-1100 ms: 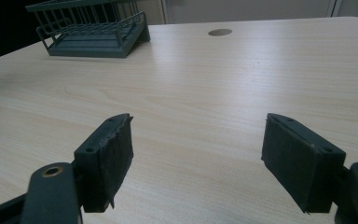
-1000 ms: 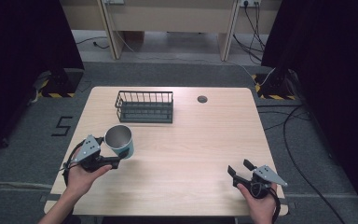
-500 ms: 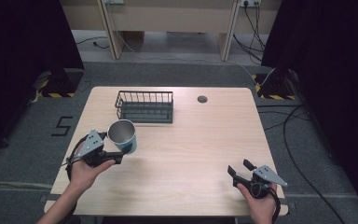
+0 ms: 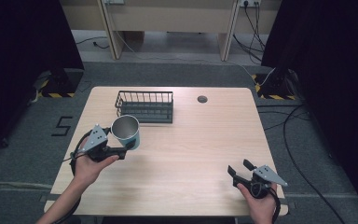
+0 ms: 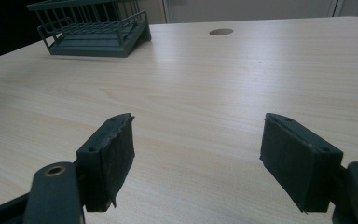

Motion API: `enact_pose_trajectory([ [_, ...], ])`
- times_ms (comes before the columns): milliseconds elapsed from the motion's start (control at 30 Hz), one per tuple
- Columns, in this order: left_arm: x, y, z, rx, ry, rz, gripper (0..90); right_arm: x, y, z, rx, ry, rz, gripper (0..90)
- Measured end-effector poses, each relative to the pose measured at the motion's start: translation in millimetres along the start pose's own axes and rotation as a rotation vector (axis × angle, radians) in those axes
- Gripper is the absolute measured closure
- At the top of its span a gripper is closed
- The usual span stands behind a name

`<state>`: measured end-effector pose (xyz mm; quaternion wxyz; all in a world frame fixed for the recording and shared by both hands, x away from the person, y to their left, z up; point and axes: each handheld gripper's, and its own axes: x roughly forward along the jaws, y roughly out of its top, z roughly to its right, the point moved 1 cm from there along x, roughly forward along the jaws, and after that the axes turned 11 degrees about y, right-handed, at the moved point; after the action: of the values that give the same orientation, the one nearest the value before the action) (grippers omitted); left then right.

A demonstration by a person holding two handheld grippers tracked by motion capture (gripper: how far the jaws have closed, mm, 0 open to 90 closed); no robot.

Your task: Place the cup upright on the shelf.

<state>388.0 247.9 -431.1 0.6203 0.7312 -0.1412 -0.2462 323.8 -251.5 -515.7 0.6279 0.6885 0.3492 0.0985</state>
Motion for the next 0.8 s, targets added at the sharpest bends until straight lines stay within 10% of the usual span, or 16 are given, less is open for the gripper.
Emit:
enact_pose_trajectory([
  [800,17.4,12.6,-5.9,-0.006,0.011,0.014,16.9,1.5,0.2,-1.6,-0.008,-0.008,-0.010,21.2],
])
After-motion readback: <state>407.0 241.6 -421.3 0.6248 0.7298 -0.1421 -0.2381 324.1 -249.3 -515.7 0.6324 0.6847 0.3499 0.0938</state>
